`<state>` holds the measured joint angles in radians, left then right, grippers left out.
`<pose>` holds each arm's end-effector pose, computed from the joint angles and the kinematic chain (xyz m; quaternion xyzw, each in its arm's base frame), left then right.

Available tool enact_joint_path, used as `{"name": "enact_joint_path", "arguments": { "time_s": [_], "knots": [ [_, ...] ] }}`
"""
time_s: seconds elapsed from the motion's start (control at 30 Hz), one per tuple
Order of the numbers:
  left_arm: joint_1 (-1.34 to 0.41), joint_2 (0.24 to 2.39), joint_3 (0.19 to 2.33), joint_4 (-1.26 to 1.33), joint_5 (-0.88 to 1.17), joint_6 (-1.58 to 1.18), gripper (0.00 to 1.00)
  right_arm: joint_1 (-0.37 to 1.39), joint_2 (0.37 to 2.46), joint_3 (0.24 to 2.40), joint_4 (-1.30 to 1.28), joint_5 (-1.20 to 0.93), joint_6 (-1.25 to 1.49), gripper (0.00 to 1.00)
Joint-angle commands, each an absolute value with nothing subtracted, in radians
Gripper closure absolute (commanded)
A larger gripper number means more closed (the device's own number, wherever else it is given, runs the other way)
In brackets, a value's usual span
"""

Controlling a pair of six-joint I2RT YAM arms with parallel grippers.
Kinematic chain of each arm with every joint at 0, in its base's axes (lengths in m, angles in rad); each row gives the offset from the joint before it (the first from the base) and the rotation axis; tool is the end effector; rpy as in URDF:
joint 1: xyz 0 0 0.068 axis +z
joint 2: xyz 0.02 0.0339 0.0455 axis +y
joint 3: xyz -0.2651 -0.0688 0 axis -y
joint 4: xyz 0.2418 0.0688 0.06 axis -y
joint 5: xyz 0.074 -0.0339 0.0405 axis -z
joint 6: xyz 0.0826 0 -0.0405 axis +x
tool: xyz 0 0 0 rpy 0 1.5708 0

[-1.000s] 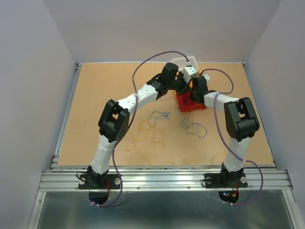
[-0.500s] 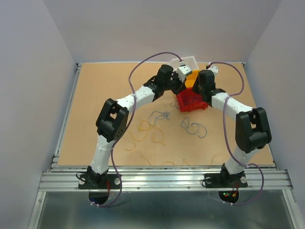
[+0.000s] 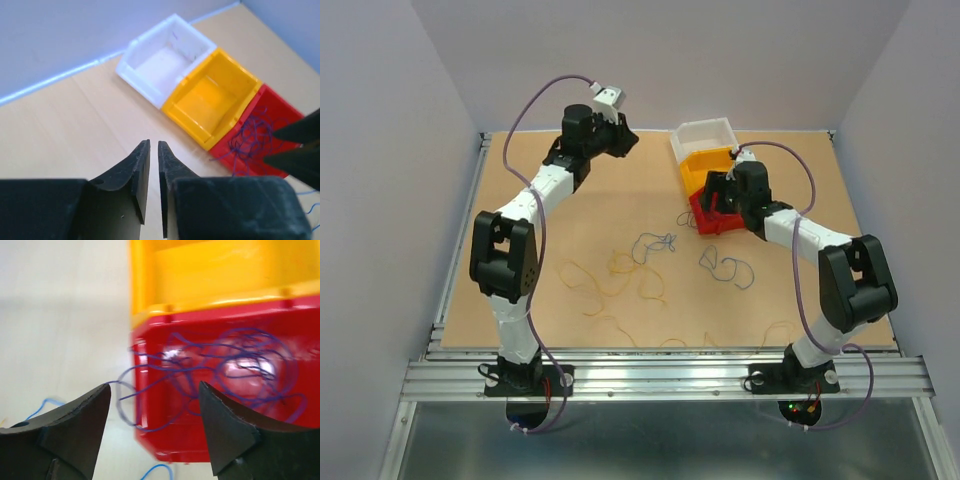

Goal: Untangle the cables

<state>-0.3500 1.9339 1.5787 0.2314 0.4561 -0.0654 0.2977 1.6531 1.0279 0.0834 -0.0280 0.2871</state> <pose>0.4654 -0.2086 0.3152 0.2517 0.7015 -0.2988 0.5961 0.3885 0.1216 0.2041 -0.0115 0.8704 0.1535 0.4677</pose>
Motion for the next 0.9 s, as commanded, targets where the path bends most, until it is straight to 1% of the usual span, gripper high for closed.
{"name": "enact_joint_path", "arguments": {
  "time_s": [0.0,0.07,0.1,0.13,0.17,0.2,0.23,0.27,0.33,0.4,0.5,0.57,0.63,0.67,0.8,0.83,0.87],
  "knots": [
    [-0.318,1.862,1.568,0.308,0.491,-0.13,0.71,0.359,1.615,1.041,0.155,-0.132,0.236,0.2],
    [-0.304,1.861,1.569,0.311,0.492,-0.136,0.69,0.403,1.634,1.087,0.105,-0.094,0.242,0.18],
    [-0.298,1.859,1.566,0.314,0.491,-0.137,0.69,0.42,1.643,1.106,0.082,-0.037,0.245,0.16],
    [-0.29,1.855,1.56,0.319,0.486,-0.137,0.68,0.455,1.67,1.155,0.028,0.048,0.262,0.15],
    [-0.287,1.853,1.557,0.319,0.485,-0.135,0.68,0.472,1.684,1.155,0.003,0.049,0.274,0.15],
    [-0.287,1.852,1.554,0.321,0.483,-0.133,0.68,0.486,1.698,1.205,-0.042,0.131,0.29,0.15],
    [-0.285,1.85,1.552,0.321,0.477,-0.129,0.68,0.514,1.715,1.228,-0.105,0.168,0.314,0.15],
    [-0.287,1.845,1.549,0.321,0.473,-0.129,0.65,0.528,1.747,1.277,-0.135,0.226,0.325,0.15],
    [-0.287,1.841,1.545,0.321,0.462,-0.127,0.63,0.557,1.779,1.313,-0.208,0.271,0.357,0.15],
    [-0.287,1.836,1.542,0.322,0.457,-0.124,0.63,0.571,1.818,1.357,-0.241,0.313,0.382,0.19],
    [-0.285,1.832,1.536,0.324,0.449,-0.121,0.62,0.591,1.864,1.396,-0.285,0.359,0.4,0.21],
    [-0.285,1.829,1.534,0.322,0.449,-0.12,0.62,0.598,1.89,1.434,-0.314,0.373,0.41,0.26],
    [-0.285,1.832,1.534,0.322,0.451,-0.12,0.62,0.606,1.925,1.459,-0.334,0.391,0.422,0.29],
    [-0.284,1.832,1.535,0.321,0.453,-0.12,0.62,0.609,1.934,1.48,-0.354,0.403,0.423,0.34],
    [-0.284,1.838,1.54,0.316,0.456,-0.12,0.62,0.611,1.962,1.503,-0.377,0.411,0.43,0.48],
    [-0.285,1.838,1.54,0.314,0.456,-0.12,0.62,0.611,1.962,1.505,-0.377,0.41,0.428,0.55],
    [-0.285,1.839,1.542,0.314,0.457,-0.12,0.62,0.611,1.962,1.503,-0.379,0.408,0.428,0.6]
  ]
}}
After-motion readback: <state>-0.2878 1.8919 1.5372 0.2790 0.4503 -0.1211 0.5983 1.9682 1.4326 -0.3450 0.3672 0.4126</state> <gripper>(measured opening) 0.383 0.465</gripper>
